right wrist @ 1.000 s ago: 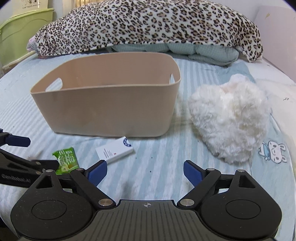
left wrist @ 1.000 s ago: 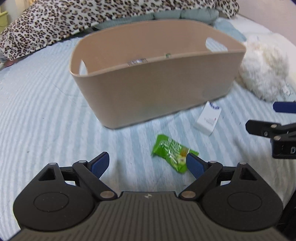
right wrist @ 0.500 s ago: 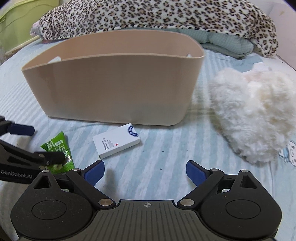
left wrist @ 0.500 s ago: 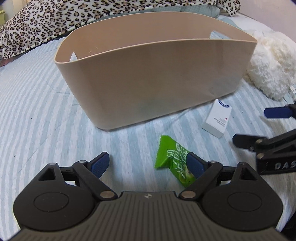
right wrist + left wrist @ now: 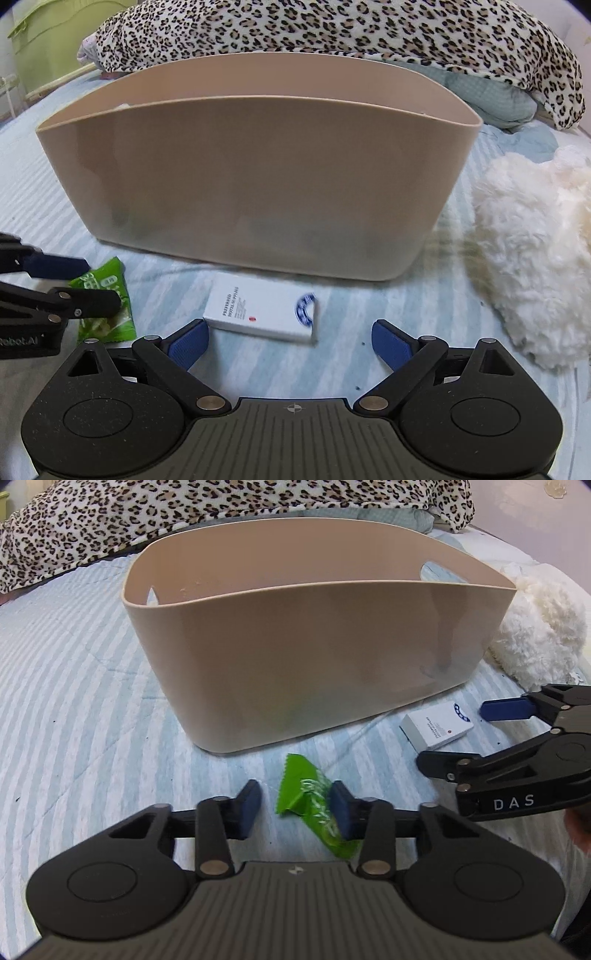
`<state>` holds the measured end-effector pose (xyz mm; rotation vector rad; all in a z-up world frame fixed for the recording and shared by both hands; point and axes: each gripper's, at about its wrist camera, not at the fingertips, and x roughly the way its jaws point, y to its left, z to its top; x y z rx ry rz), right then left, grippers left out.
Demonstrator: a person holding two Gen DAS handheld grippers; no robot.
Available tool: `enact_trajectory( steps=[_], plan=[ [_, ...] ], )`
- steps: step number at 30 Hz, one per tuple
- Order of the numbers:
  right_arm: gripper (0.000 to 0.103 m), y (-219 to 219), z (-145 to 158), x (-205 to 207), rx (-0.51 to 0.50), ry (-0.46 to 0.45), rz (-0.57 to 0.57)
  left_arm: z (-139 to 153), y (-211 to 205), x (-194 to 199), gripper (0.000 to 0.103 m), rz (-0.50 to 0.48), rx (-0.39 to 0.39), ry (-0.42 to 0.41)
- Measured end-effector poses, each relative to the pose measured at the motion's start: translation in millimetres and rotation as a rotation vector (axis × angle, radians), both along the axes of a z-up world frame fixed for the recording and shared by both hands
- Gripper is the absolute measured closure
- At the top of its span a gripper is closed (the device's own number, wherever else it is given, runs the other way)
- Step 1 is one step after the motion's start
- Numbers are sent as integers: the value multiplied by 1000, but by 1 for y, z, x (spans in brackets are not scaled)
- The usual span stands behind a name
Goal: Organize objects
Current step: 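Grasp the white medicine box with the right tool while the left tool grasps the green candy packet, then carry both items over the basket and open both tools to drop them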
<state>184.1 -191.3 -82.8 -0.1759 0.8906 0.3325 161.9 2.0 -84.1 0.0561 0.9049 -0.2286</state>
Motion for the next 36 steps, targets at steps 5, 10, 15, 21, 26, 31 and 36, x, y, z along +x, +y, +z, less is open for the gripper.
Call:
enact_trajectory(
  steps=[5, 10, 15, 21, 26, 31, 36],
  plan=[
    [7, 2, 1, 0, 56, 20, -16, -1, -1, 1, 67, 12, -4, -2],
    [14, 9, 0, 2, 64, 21, -37, 0, 2, 2, 79, 21, -11, 4],
    [47, 17, 1, -1, 67, 19, -28, 4, 4, 0, 82, 29, -7, -1],
    [47, 10, 8, -11, 70, 9, -44, 9, 7, -7, 83, 35, -8, -11],
    [47, 1, 25, -26, 79, -20, -46, 19, 10, -17, 83, 38, -22, -32],
    [47, -11, 49, -42, 100, -66, -58, 38, 13, -28, 83, 32, -33, -75],
    [47, -20, 74, -52, 112, -121, -53, 64, 15, -36, 83, 26, -48, -134]
  ],
)
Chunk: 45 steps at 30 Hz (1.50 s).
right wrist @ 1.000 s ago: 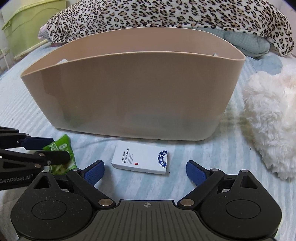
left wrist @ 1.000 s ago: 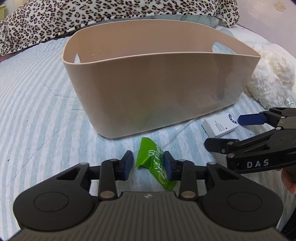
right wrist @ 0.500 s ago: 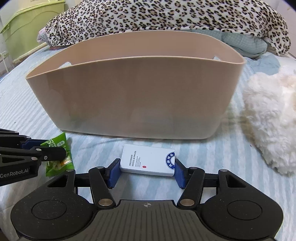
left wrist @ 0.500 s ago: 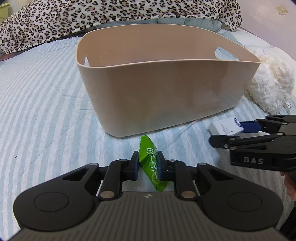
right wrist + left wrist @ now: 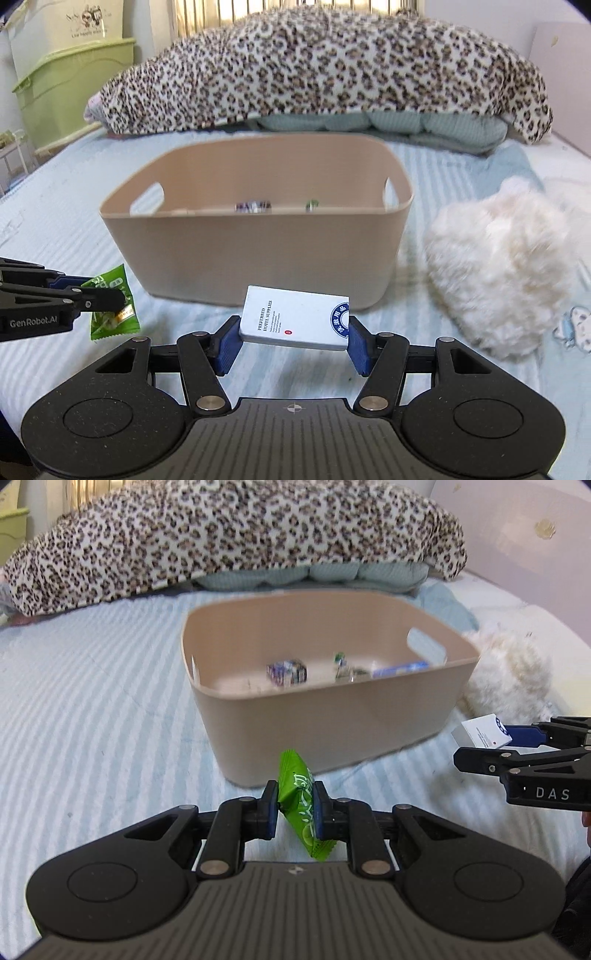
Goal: Organize objects
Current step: 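Carry both items over the basket and open both tools to drop them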
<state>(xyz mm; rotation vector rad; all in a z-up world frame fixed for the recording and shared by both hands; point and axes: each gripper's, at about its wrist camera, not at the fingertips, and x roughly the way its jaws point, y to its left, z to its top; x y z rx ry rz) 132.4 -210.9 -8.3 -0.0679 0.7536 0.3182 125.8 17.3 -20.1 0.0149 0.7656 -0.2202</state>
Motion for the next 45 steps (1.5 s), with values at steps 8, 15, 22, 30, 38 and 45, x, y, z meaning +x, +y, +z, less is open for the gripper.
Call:
enact_trajectory(
  steps=[8, 15, 22, 30, 38, 45],
  plan=[
    [47, -6, 33, 3, 25, -91, -21, 40, 4, -1, 83, 6, -1, -90],
    [47, -4, 57, 28, 40, -153, -37, 62, 1, 24, 83, 25, 16, -142],
    [47, 6, 64, 63, 32, -172, -43, 66, -4, 68, 83, 58, 40, -142],
    [47, 25, 53, 99, -27, -139, -25, 41, -10, 115, 83, 100, 105, -16],
    [47, 38, 20, 125, -69, -26, -13, 14, -7, 137, 83, 95, 125, 73],
    [38, 45, 17, 122, -130, -16, 1, 17, -10, 132, 67, 72, 117, 73]
  ],
)
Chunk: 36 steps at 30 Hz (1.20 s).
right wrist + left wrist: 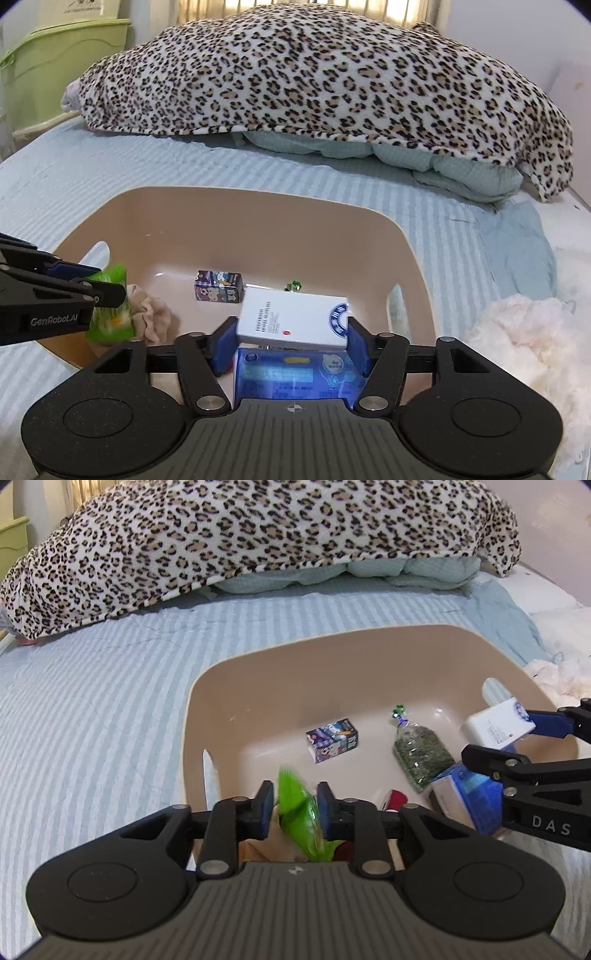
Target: Organize objects
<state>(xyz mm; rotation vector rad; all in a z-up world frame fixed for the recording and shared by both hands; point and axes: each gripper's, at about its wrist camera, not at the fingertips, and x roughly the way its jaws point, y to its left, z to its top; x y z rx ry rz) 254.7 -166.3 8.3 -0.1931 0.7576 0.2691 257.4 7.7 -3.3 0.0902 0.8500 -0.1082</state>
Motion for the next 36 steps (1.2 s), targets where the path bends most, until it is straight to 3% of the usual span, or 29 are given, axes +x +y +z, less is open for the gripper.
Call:
enact_trajectory(
  steps=[2, 4, 8, 13, 36],
  plan=[
    [31, -2, 4, -5, 10, -8, -2, 7, -1, -7, 36, 11, 4, -36],
    [23, -4, 9, -12, 15, -24, 1, 15, -2, -16, 29, 10, 3, -69],
    [13, -12, 27, -27, 33, -48, -8, 29, -2, -32, 29, 15, 4, -95],
    [10, -20, 47, -49, 77, -62, -31, 41, -2, -51, 28, 26, 9, -103],
    [10, -49, 88, -174, 118, -89, -77, 73, -1, -173, 28, 22, -42, -174]
  ],
)
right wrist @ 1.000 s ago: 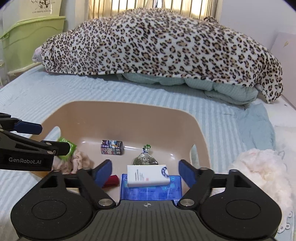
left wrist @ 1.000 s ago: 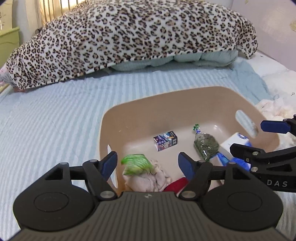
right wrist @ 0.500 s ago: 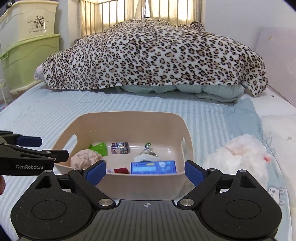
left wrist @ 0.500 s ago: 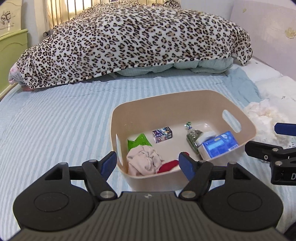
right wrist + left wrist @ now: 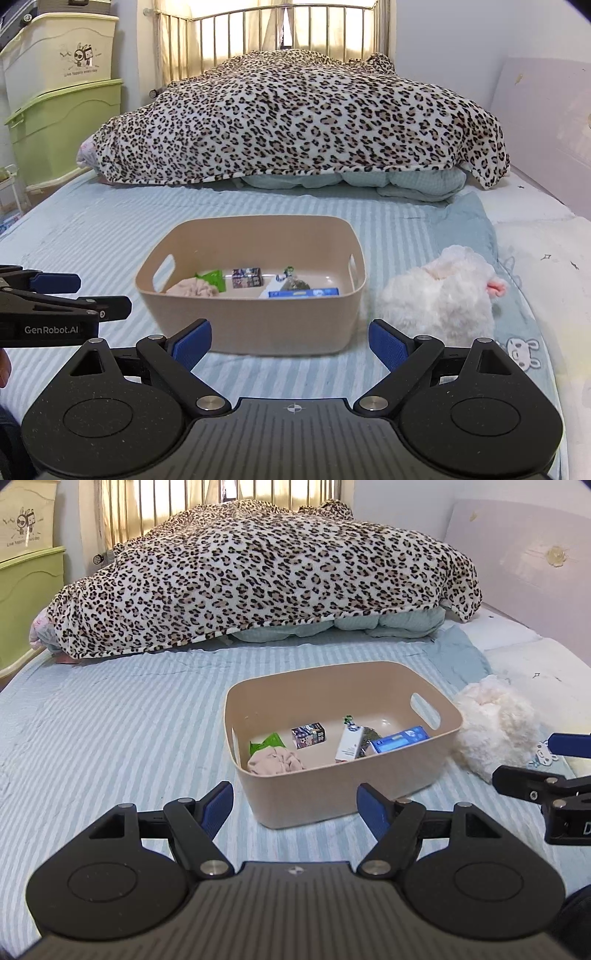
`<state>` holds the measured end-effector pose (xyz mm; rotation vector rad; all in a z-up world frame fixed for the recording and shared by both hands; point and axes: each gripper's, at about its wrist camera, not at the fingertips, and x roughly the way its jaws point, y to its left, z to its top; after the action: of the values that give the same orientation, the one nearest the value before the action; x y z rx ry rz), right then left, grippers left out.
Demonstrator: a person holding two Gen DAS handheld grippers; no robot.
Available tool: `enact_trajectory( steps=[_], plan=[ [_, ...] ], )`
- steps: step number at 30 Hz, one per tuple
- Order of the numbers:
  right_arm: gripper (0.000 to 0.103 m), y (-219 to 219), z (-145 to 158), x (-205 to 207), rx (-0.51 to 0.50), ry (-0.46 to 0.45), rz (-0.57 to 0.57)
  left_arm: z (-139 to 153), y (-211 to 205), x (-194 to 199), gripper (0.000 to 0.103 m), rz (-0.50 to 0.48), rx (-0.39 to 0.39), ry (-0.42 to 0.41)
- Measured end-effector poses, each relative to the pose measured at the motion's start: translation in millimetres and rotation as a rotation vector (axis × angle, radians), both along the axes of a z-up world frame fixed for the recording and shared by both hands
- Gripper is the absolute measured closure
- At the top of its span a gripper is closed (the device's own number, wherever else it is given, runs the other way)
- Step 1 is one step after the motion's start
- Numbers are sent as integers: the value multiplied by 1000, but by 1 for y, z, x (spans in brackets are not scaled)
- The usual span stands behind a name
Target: Organize objects
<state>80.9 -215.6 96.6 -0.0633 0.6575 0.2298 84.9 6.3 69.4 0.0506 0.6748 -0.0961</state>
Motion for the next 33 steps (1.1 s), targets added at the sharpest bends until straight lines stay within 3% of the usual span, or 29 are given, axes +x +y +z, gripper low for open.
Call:
enact_trajectory(
  steps=[11, 17, 33],
  plan=[
    [10, -1, -4, -39, 12, 21, 31, 4, -5, -49, 29, 12, -13, -34],
    [10, -3, -4, -57, 16, 25, 42, 3, -3, -71, 29, 4, -59, -21],
    [10, -13, 0, -103, 52, 43, 54, -4, 2, -121, 29, 29, -48, -30]
  ],
)
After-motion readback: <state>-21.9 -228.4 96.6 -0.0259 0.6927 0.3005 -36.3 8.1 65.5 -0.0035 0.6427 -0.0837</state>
